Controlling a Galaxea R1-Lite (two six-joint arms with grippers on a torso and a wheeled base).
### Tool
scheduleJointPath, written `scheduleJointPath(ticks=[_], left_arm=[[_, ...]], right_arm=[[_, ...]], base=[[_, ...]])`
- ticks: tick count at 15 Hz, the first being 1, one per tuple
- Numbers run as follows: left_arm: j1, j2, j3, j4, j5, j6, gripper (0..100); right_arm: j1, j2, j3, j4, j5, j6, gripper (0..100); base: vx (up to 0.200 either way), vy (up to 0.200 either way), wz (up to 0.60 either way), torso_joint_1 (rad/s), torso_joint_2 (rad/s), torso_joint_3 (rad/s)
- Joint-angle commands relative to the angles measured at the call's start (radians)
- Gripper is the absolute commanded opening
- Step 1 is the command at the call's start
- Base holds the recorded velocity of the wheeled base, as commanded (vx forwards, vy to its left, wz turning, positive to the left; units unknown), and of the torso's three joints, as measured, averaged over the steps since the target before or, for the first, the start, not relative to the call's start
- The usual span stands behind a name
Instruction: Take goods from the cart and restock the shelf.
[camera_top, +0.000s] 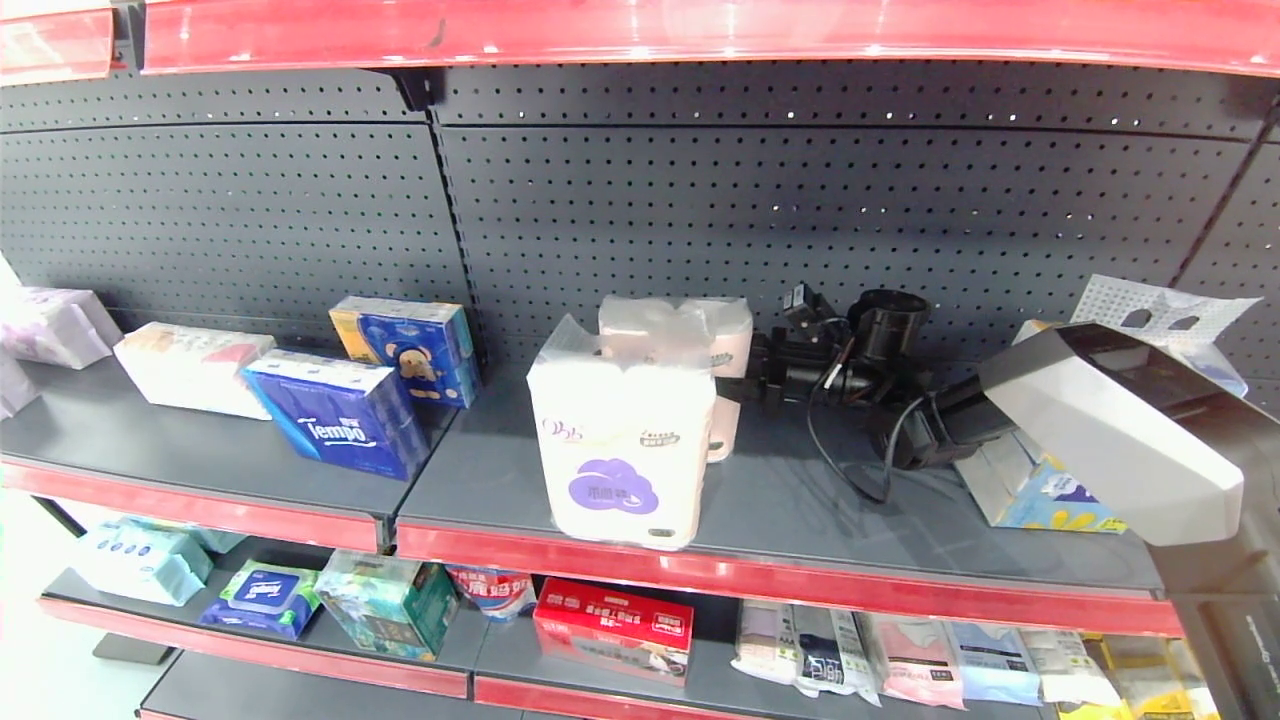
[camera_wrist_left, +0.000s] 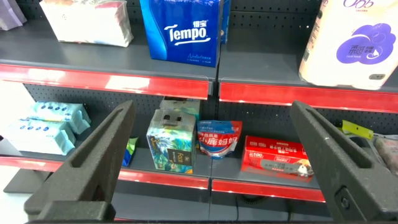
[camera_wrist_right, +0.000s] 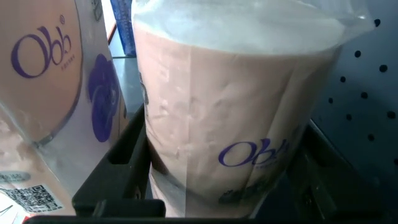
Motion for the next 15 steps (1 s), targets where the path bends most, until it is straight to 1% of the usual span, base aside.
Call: scheduleJointPath(ticks=[1,6,7,15], left_arm=[[0.0,0.0,0.0,-0.001,0.0,0.0,100],[0.0,0.0,0.0,-0.001,0.0,0.0,100],[0.0,0.0,0.0,-0.001,0.0,0.0,100],[0.0,0.0,0.0,-0.001,0.0,0.0,100]], right_arm=[[-0.001,0.006,0.0,0.0,0.0,-0.001,0],[0.002,0.006,0.0,0.0,-0.008,-0.003,0],[0.002,0.006,0.0,0.0,-0.011,-0.003,100],[-0.002,-0.005,0.001,0.0,-0.013,0.001,100]], base=[[0.0,0.0,0.0,0.0,0.0,0.0],[0.0,0.0,0.0,0.0,0.0,0.0],[0.0,0.0,0.0,0.0,0.0,0.0],[0.0,0.0,0.0,0.0,0.0,0.0]])
